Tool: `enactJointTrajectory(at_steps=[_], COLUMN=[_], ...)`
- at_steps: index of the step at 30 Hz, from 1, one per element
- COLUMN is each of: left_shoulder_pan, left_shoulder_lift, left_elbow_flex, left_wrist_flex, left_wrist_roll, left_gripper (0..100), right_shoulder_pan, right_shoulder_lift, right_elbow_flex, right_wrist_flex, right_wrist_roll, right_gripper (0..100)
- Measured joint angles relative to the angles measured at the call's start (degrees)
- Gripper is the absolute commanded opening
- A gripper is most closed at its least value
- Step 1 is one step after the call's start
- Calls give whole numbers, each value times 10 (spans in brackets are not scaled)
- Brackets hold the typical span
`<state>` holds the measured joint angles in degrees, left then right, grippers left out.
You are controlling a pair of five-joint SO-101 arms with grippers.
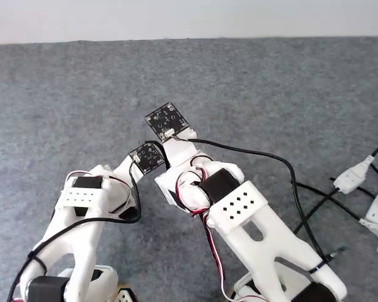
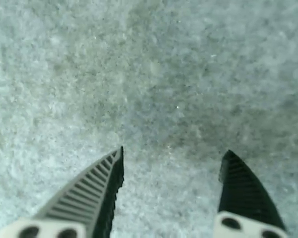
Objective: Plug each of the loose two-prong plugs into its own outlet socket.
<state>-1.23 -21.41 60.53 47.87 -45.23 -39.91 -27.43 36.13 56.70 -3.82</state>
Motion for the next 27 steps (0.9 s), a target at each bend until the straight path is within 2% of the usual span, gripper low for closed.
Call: enactJointTrajectory(at_steps=[4,8,12,15,19,27], left_shoulder_pan=[-26,-70,-122,-154,-159,-158], left_shoulder_lift=[-4,-4,-4,-4,-4,-4], left_elbow_flex=[18,21,28,60,75,75], left_wrist_flex=[-52,-113,-203,-282,-325,-329], left_wrist_roll=[73,197,324,387,397,397], left_gripper=[295,295,295,295,295,295], right_shoulder_pan=[40,62,74,88,119,121], right_shoulder_lift=[0,0,0,0,0,0], right_elbow_flex=[23,44,67,86,114,147], right_wrist_flex=[-30,-57,-91,-126,-185,-239], right_wrist_roll=[-12,-13,-13,-10,1,14], right_gripper=[9,9,9,9,9,9])
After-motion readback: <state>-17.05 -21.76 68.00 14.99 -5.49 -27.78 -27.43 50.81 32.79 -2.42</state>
